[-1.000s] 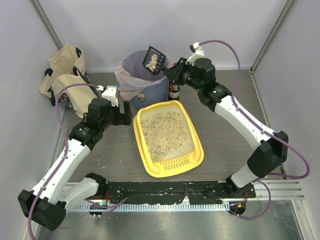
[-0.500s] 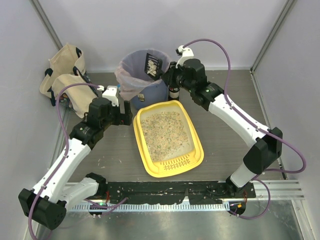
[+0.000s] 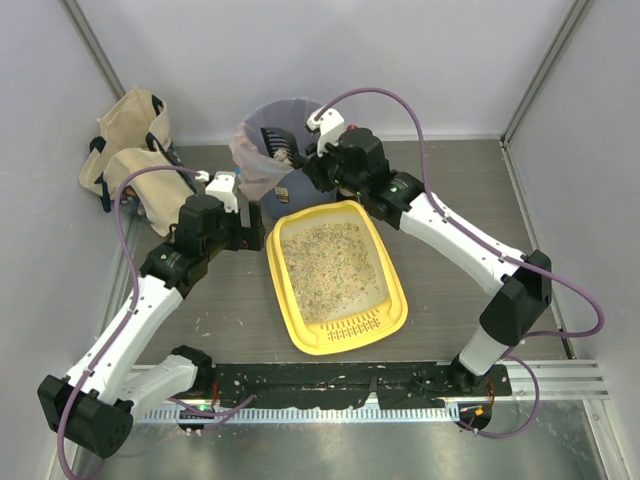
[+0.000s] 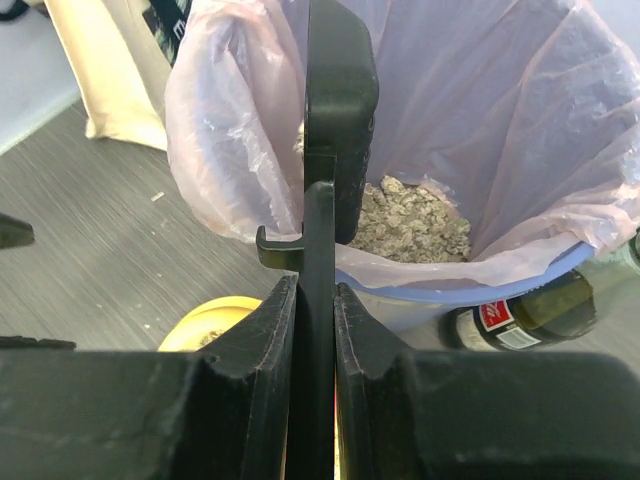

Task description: Clean the litter box

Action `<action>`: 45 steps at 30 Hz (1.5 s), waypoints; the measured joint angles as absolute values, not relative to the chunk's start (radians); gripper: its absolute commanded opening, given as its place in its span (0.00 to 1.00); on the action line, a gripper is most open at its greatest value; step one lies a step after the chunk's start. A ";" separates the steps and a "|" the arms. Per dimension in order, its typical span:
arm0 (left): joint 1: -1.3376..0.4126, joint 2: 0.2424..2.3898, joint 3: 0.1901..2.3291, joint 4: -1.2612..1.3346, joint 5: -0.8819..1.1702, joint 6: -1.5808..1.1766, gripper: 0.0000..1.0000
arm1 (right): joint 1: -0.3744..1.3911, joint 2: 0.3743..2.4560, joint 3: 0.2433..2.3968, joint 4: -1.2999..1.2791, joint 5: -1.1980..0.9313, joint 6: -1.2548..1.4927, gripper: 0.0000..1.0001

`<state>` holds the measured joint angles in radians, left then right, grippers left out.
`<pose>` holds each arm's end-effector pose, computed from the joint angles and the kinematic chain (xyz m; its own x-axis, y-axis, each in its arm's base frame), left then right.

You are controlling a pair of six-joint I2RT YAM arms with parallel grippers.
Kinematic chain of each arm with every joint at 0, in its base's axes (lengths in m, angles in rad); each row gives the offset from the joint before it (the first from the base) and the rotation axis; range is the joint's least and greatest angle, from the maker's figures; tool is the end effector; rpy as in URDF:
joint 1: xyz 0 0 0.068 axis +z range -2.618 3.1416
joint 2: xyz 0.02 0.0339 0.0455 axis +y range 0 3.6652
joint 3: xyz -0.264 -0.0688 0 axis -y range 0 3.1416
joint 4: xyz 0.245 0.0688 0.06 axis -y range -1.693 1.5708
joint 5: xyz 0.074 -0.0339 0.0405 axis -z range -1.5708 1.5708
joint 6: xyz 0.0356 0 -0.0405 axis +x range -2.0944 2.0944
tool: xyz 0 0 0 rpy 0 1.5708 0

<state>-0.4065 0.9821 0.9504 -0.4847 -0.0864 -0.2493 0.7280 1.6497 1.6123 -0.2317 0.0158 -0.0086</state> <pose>0.1990 -0.0823 0.3312 -0.5197 -0.0439 -0.8532 0.2031 0.9637 -0.1733 0.2941 0.2614 0.3983 -0.1928 -0.1834 -0.9639 -0.6556 0.7550 -0.0125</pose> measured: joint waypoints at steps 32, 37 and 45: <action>-0.406 0.996 0.950 -0.487 -0.086 -0.249 1.00 | 0.970 1.406 1.145 0.406 0.374 -0.596 0.04; -0.406 0.996 0.950 -0.487 -0.086 -0.249 1.00 | 0.967 1.404 1.137 0.443 0.373 -0.548 0.03; -0.406 0.996 0.950 -0.487 -0.088 -0.249 1.00 | 0.850 1.345 1.056 0.480 0.284 -0.197 0.01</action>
<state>-0.4065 0.9962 0.9504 -0.4873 -0.0875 -0.2489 0.8497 1.3445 1.0565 0.4801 0.2836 -0.1974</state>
